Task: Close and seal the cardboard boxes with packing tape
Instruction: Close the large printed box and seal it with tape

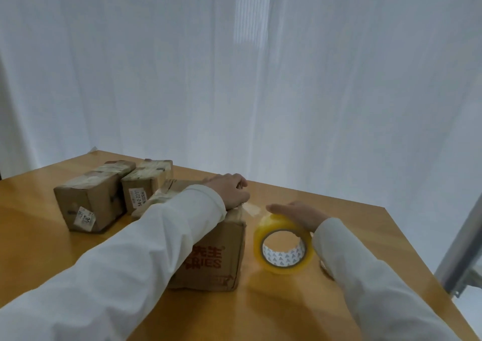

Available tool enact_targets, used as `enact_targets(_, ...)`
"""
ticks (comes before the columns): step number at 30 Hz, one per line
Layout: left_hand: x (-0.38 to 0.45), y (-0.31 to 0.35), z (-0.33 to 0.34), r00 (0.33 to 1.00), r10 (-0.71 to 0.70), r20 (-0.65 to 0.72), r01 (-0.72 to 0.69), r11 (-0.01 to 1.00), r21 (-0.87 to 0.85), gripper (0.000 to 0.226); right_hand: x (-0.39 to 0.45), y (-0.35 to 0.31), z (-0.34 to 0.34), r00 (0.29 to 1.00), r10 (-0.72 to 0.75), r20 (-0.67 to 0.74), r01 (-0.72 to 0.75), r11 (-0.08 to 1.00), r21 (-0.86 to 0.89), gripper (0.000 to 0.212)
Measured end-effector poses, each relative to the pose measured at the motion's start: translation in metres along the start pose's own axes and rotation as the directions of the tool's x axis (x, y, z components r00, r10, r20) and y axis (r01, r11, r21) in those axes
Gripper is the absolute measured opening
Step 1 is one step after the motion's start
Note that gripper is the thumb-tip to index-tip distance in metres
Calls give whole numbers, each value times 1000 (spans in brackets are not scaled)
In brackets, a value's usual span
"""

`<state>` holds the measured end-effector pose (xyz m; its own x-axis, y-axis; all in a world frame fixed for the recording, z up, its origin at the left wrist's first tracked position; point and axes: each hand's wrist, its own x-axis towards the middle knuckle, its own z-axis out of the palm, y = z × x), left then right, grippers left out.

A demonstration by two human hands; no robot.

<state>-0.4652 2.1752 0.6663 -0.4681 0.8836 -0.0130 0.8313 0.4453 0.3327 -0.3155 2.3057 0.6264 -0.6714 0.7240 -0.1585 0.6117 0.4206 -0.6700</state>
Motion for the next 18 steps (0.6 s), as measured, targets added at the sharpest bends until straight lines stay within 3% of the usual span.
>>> enact_targets(2, 2, -1, 1, 1000, 3, -14, -3, 1000, -11, 43, 1, -6, -15, 1000, -1, -2, 1, 1000, 13, 39)
enact_targets(6, 4, -5, 6, 999, 20, -48, -20, 1000, -4, 41, 4, -3, 5, 987, 95, 133, -89, 995, -52, 45)
enact_targets(13, 2, -2, 6, 998, -2, -60, 1, 1000, -13, 43, -14, -1, 7, 1000, -25, 18, 27, 992, -122, 58)
enact_targets(16, 0, -2, 5, 997, -39, -73, 40, 999, 14, 44, -24, 8, -5, 999, 27, 28, -23, 990, -136, 60)
enact_targets(18, -2, -1, 4, 995, -63, -83, 66, 997, 40, 45, -30, 20, -19, 993, 116, -32, -121, 963, -242, 53)
